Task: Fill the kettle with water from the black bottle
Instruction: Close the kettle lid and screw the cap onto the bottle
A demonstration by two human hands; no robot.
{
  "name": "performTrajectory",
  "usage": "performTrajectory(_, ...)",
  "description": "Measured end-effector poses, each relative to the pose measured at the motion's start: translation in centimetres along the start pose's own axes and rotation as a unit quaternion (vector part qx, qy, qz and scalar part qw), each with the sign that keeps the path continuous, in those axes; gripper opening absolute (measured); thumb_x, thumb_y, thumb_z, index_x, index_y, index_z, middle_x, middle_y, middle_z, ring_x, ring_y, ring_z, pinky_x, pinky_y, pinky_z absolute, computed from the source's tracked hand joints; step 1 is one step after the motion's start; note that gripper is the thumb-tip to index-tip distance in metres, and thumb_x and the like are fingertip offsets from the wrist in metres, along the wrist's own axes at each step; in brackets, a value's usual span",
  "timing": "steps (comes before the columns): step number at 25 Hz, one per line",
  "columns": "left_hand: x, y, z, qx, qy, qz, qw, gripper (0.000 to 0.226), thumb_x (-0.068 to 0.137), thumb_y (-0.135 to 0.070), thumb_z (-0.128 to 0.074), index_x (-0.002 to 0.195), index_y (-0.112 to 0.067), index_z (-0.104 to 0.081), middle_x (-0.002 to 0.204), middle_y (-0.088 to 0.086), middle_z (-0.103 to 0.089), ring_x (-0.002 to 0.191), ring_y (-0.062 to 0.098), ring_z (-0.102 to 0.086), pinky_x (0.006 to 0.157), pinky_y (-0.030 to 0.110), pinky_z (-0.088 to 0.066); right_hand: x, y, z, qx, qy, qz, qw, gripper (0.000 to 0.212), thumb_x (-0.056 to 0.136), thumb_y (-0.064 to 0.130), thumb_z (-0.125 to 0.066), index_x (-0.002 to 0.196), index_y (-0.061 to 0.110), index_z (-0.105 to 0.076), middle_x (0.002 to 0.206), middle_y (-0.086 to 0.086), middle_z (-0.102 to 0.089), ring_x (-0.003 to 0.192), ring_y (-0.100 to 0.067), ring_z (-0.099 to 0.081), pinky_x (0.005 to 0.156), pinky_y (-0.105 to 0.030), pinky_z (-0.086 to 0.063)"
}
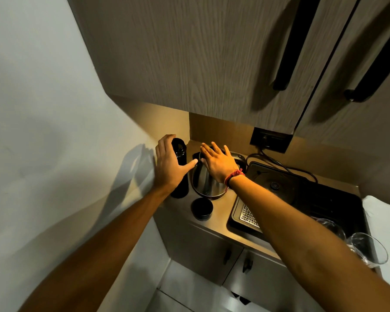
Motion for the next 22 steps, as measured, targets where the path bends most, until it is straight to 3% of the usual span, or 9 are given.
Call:
performTrajectory(3, -0.4, 1.0, 0.0, -0.023, 0.014, 0.040, 0.999, 0.107, 0.067, -0.043, -0.089, 0.151, -0.017, -0.030, 0.156, 0.008, -0.036, 0.142, 0.028, -0.038, 0.111, 0.052, -0.044, -1.6, 1.7, 1.0, -0.057, -0.075, 0.029, 0.995, 0.054, 0.098, 0.036, -0.028, 0.149, 0.015, -0.025, 0.163, -0.006, -0.006, 0.150, -0.030, -0.008, 0.119, -0.057, -0.013)
performTrajectory(5, -0.6, 2.2, 0.0, -0.042, 0.042, 0.083, 0.995, 0.112, 0.067, -0.035, -0.091, 0.155, -0.016, -0.025, 0.158, 0.009, -0.034, 0.144, 0.031, -0.037, 0.114, 0.052, -0.041, -4.2, 4.3, -0.3, -0.110, -0.142, 0.139, 0.974, 0.052, 0.092, 0.035, -0.033, 0.137, 0.012, -0.044, 0.152, -0.015, -0.032, 0.136, -0.035, -0.037, 0.110, -0.053, -0.034)
performTrajectory(7, -1.1, 3.5, -0.2, -0.053, 0.083, 0.106, 0.989, 0.110, 0.069, -0.029, -0.091, 0.156, -0.015, -0.024, 0.157, 0.010, -0.038, 0.143, 0.031, -0.040, 0.114, 0.052, -0.041, -7.1, 6.6, -4.1, -0.148, -0.095, 0.255, 0.951, 0.050, 0.092, 0.044, -0.035, 0.130, 0.013, -0.048, 0.131, -0.014, -0.048, 0.111, -0.031, -0.053, 0.090, -0.045, -0.045)
performTrajectory(8, -1.4, 3.9, -0.3, -0.063, 0.099, 0.109, 0.987, 0.108, 0.070, -0.026, -0.091, 0.155, -0.014, -0.026, 0.155, 0.010, -0.041, 0.141, 0.030, -0.042, 0.114, 0.052, -0.041, -8.1, 7.0, -6.0, -0.156, -0.040, 0.265, 0.951, 0.053, 0.092, 0.050, -0.037, 0.131, 0.015, -0.046, 0.128, -0.012, -0.049, 0.108, -0.030, -0.054, 0.086, -0.043, -0.046)
performTrajectory(10, -1.8, 4.4, -0.5, -0.080, 0.116, 0.119, 0.983, 0.102, 0.072, -0.022, -0.090, 0.153, -0.013, -0.030, 0.150, 0.010, -0.048, 0.138, 0.029, -0.047, 0.112, 0.051, -0.044, -8.8, 6.7, -8.4, -0.155, 0.039, 0.214, 0.964, 0.062, 0.088, 0.053, -0.047, 0.140, 0.020, -0.036, 0.135, -0.012, -0.046, 0.114, -0.031, -0.051, 0.090, -0.044, -0.048)
performTrajectory(15, -1.9, 4.4, -0.8, -0.114, 0.114, 0.136, 0.977, 0.092, 0.077, -0.011, -0.084, 0.153, -0.014, -0.032, 0.148, 0.010, -0.052, 0.138, 0.029, -0.049, 0.111, 0.044, -0.046, -8.2, 6.1, -8.9, -0.037, 0.095, 0.139, 0.985, 0.074, 0.082, 0.037, -0.066, 0.145, 0.031, -0.028, 0.141, -0.010, -0.033, 0.115, -0.029, -0.044, 0.087, -0.040, -0.054)
performTrajectory(18, -1.5, 4.6, -0.9, -0.117, 0.119, 0.145, 0.975, 0.087, 0.078, -0.008, -0.083, 0.150, -0.013, -0.035, 0.144, 0.010, -0.055, 0.136, 0.029, -0.052, 0.111, 0.043, -0.046, -6.5, 5.4, -3.7, 0.083, -0.029, 0.111, 0.990, 0.074, 0.077, 0.052, -0.063, 0.141, 0.031, -0.033, 0.124, -0.006, -0.039, 0.107, -0.022, -0.042, 0.084, -0.041, -0.054)
performTrajectory(20, -1.5, 4.8, -0.8, -0.130, 0.128, 0.155, 0.971, 0.083, 0.079, -0.007, -0.082, 0.149, -0.013, -0.037, 0.143, 0.010, -0.056, 0.136, 0.029, -0.051, 0.111, 0.040, -0.043, -4.7, 4.6, 0.9, 0.150, -0.113, 0.087, 0.978, 0.076, 0.073, 0.055, -0.063, 0.138, 0.028, -0.035, 0.124, -0.007, -0.043, 0.111, -0.024, -0.042, 0.094, -0.040, -0.050)
performTrajectory(22, -1.6, 4.9, -0.7, -0.142, 0.139, 0.158, 0.967, 0.079, 0.081, -0.009, -0.081, 0.147, -0.017, -0.038, 0.142, 0.008, -0.057, 0.135, 0.028, -0.052, 0.107, 0.038, -0.043, -2.7, 4.0, 5.4, 0.193, -0.170, 0.064, 0.964, 0.079, 0.071, 0.056, -0.063, 0.138, 0.029, -0.032, 0.132, -0.010, -0.044, 0.120, -0.028, -0.038, 0.104, -0.032, -0.033)
Point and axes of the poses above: each hand's wrist, its own x-axis towards the middle knuckle, its own z-axis out of the back of the hand, y = z × x, the point moved 5 cm from there along x, towards the middle knuckle
